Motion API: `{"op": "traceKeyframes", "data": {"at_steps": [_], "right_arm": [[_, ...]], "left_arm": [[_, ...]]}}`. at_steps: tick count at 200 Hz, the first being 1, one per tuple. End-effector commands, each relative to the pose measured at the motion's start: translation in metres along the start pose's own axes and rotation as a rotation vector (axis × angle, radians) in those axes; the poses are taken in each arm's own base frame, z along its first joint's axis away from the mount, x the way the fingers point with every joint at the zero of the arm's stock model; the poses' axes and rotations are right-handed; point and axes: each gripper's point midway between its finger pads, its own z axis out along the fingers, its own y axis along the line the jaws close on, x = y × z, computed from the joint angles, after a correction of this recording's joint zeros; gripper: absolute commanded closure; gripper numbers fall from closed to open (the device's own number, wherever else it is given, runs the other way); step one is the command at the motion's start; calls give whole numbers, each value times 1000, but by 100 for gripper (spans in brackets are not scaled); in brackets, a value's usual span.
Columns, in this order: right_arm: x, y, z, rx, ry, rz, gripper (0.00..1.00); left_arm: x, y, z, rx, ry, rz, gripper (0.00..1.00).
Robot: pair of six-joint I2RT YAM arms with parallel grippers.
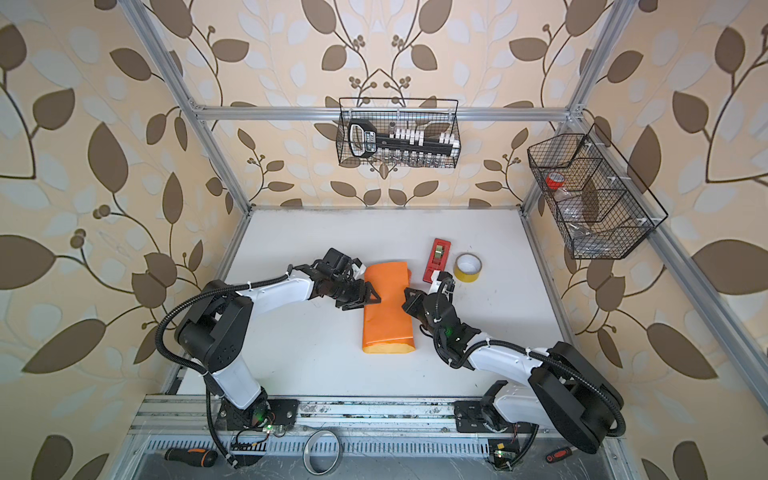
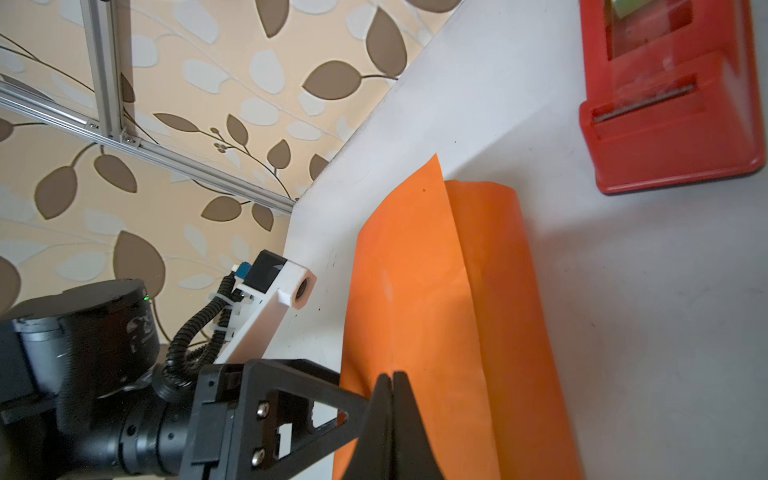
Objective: Wrap the gift box in paper
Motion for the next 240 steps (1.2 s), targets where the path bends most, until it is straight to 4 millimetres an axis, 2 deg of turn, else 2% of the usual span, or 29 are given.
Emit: {"op": "traceKeyframes", "data": {"at_steps": [1,43,166,222,240], "right_arm": [[-9,1,4,8,-63,-25,100],[-3,-5,10,23,-56,-59,100],[15,-44,5,104,-17,-100,100],[19,-44,6,95,6,-115,100],[20,-44,5,91,12,-112,95]], "left_arm": [[24,51,12,-190,68,-71,34],[25,52,13,-192,70,-70,34],[25,53,15,-189,73,-73,34],[26,54,15,-189,74,-74,34],[26,54,16,-190,75,-74,34]]}}
